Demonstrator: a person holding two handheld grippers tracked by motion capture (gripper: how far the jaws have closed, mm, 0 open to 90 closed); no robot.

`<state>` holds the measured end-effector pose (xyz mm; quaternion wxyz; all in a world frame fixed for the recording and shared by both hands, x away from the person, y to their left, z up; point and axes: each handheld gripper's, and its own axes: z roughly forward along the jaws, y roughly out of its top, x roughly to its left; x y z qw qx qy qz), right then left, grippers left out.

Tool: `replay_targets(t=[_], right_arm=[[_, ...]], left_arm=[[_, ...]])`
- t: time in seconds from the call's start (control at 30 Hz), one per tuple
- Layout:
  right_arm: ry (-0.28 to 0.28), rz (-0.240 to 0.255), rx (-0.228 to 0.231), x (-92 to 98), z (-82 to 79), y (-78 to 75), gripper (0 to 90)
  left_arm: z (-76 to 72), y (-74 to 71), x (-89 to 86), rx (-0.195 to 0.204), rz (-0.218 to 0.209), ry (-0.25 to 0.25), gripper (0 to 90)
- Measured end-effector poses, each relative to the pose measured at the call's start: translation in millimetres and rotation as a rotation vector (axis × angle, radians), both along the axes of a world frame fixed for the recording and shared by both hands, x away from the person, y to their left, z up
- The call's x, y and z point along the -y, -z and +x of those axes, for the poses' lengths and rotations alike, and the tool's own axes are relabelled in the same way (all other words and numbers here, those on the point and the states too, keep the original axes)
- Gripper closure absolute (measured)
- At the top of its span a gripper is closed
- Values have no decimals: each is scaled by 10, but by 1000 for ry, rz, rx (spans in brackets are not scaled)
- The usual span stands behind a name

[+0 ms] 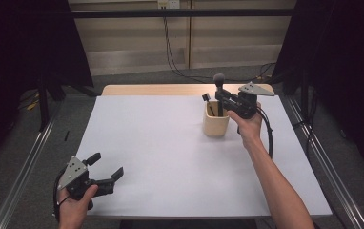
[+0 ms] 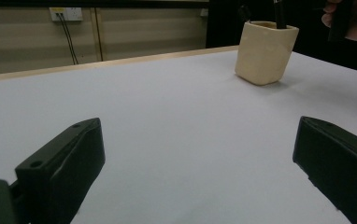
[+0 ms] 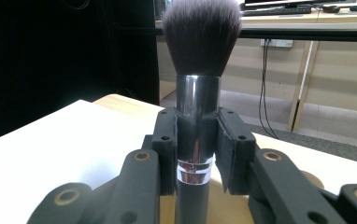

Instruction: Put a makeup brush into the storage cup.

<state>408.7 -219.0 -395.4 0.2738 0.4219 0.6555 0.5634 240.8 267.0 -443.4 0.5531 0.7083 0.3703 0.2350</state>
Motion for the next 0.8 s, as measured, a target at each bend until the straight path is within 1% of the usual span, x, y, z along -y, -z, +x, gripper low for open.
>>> replay_targets(t=[0.2,0.33,0.43,0.57,0.8], right_arm=[[4,3,-7,26,-5,59,716],[7,22,-9,40,-16,84,716],[9,25,-12,51,-22,109,716],[10,22,-16,65,-31,150,716],[12,19,-25,104,-56,214,716]], left_arm=[[0,-1,3,1,3,0,23],[-4,-3,-3,2,5,-1,23],[-3,-6,-6,4,6,-1,23],[-7,-9,-7,5,-4,-4,25],[-8,-10,-8,6,-4,-7,25]])
